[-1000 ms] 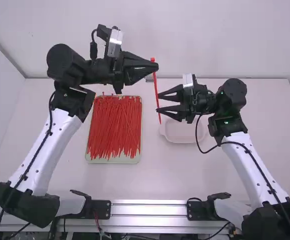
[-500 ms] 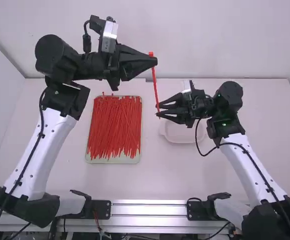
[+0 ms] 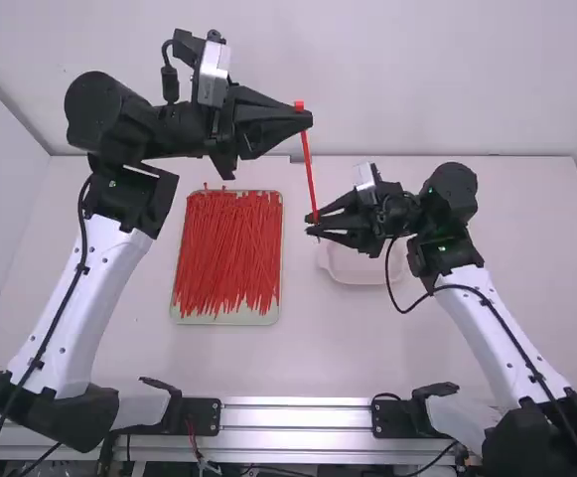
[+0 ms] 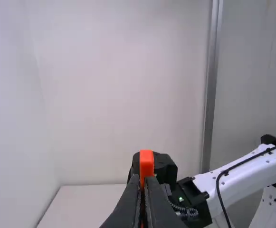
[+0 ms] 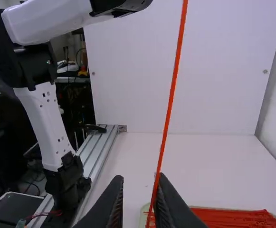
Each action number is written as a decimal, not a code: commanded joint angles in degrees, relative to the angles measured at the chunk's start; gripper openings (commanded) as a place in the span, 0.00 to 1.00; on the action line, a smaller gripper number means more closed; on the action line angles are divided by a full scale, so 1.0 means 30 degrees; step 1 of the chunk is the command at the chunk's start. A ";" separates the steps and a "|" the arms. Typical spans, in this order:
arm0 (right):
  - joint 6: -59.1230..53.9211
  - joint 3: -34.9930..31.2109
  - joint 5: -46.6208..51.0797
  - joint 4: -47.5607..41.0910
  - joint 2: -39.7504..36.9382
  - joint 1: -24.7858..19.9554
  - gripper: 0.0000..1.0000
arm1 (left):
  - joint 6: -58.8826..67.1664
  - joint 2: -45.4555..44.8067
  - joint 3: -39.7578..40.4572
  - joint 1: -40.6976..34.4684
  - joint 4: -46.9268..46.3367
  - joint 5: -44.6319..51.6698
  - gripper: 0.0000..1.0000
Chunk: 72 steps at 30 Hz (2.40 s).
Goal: Fasten the cable tie
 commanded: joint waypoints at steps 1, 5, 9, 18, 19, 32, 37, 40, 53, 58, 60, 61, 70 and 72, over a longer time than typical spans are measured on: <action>0.0058 -0.0153 -0.0240 0.0051 -0.0175 -0.0095 0.15 | -0.0277 -0.0036 0.0350 0.0044 0.0124 0.0124 0.02; 0.0109 -0.0313 -0.0233 0.0044 -0.0175 -0.0182 0.00 | -0.0678 -0.0036 0.0357 0.0051 0.0590 0.0131 0.02; 0.0109 -0.0401 -0.0160 -0.0007 -0.0175 -0.0189 0.00 | -0.0772 -0.0029 0.0350 0.0036 0.0699 0.0138 0.02; 0.0168 -0.0401 0.0051 -0.0153 -0.0175 -0.0102 0.00 | 0.0838 -0.0029 0.0335 0.0051 -0.0845 -0.1027 0.99; 0.0415 -0.0393 0.0226 -0.0138 -0.0175 -0.0226 0.00 | 0.1443 -0.0029 0.0335 0.0051 -0.1443 -0.1056 0.99; 0.4146 -0.0379 0.2222 0.3337 -0.0175 -0.2710 0.00 | 0.5377 -0.0029 -0.0262 0.0036 -0.8174 -0.2878 0.99; 0.4983 -0.0117 0.2900 0.3220 -0.0175 -0.4116 0.00 | 0.5370 -0.0036 -0.0984 0.0036 -0.8109 -0.2885 0.99; 0.4983 0.0058 0.3337 0.3213 -0.0175 -0.4554 0.00 | 0.5370 -0.0036 -0.1246 0.0029 -0.8014 -0.2878 0.99; 0.0845 0.1268 1.2910 -0.6426 -0.0168 -0.6288 0.00 | 0.5377 -0.0036 -0.1581 0.0044 -0.7796 -0.2900 0.99; 0.0291 0.2186 1.5642 -0.8502 0.0896 -0.6652 0.00 | 0.5275 -0.0036 -0.1581 0.0029 -0.7803 -0.3388 0.99; -0.0131 0.2812 1.6313 -0.9500 0.1661 -0.6856 0.00 | 0.5238 -0.0036 -0.1581 0.0036 -0.7686 -0.3359 0.99; -0.0124 0.3075 1.6779 -0.9952 0.1960 -0.6892 0.00 | 0.5238 -0.0036 -0.1581 0.0036 -0.7599 -0.3315 0.99; -0.0525 0.4998 2.4553 -1.3041 0.4524 -0.6200 0.00 | 0.5246 -0.0036 -0.1581 0.0036 -0.7592 -0.3359 0.99; -0.0532 0.5384 2.7933 -1.3945 0.4816 -0.5727 0.00 | 0.5246 -0.0036 -0.1581 0.0036 -0.7584 -0.3381 0.99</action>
